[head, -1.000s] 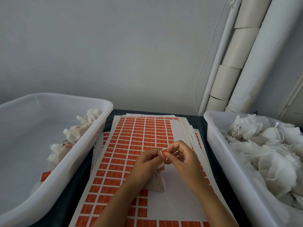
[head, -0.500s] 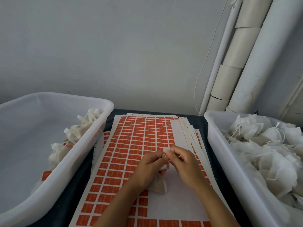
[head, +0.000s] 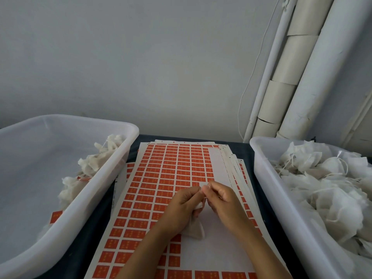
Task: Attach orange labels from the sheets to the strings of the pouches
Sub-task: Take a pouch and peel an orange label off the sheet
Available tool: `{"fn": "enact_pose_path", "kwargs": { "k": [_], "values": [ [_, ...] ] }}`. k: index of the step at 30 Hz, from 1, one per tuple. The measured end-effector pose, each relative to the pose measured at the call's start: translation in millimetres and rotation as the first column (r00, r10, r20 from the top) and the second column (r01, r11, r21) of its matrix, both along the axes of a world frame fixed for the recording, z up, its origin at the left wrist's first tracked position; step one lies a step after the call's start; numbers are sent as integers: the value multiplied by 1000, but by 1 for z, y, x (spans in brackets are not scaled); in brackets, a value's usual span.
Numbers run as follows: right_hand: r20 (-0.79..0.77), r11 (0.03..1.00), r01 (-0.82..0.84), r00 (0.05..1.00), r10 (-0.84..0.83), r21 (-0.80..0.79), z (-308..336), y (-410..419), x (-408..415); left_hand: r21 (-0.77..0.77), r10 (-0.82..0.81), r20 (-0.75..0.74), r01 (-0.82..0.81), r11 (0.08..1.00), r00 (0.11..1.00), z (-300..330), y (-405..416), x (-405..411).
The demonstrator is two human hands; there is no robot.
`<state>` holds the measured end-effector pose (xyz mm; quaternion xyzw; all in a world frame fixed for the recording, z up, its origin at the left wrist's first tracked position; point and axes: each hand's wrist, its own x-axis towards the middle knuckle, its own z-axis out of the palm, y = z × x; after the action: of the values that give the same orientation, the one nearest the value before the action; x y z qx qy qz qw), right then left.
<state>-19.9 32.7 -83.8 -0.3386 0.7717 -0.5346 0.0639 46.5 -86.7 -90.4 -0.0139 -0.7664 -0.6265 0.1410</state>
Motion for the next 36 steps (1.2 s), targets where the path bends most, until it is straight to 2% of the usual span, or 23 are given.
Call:
{"fn": "enact_pose_path", "kwargs": {
  "k": [3, 7, 12, 14, 17, 22, 26, 28, 31, 34, 36],
  "values": [
    [-48, 998, 58, 997, -59, -8, -3, -1, -2, -9, -3, 5, 3, 1000, 1000, -2, 1, -1],
    [23, 993, 97, 995, -95, -74, -4, 0, -1, -10, -30, 48, 30, 999, 998, 2, 0, 1],
    [174, 997, 46, 984, -35, -63, 0, 5, -2, -190, 19, 134, 7, 982, 991, 8, -14, 11],
    [205, 1000, -16, 979, 18, -10, 5, 8, 0, -298, -15, 232, 86, 951, 973, 12, -21, 17],
    [187, 979, -136, 977, 106, 151, 13, 12, 3, -484, -18, 332, 187, 855, 943, 15, -31, 23],
    [143, 871, -248, 968, 206, 425, 15, 18, 5, -543, -4, 381, 227, 809, 925, 18, -36, 32],
    [136, 843, -225, 974, 181, 489, 16, 17, 6, -586, 30, 348, 192, 787, 937, 17, -34, 30],
    [129, 869, -224, 974, 185, 442, 21, 11, 7, -604, 85, 298, 119, 788, 951, 19, -31, 30],
    [109, 941, -169, 984, 143, 292, 34, -6, 10, -634, 277, 128, -136, 761, 952, 30, -34, 32],
    [143, 996, -79, 987, 74, 31, 56, -33, 14, -576, 477, -42, -411, 707, 878, 51, -43, 38],
    [116, 995, -53, 991, 64, -89, 73, -56, 20, -497, 597, -162, -588, 638, 786, 68, -50, 45]
  ]
}}
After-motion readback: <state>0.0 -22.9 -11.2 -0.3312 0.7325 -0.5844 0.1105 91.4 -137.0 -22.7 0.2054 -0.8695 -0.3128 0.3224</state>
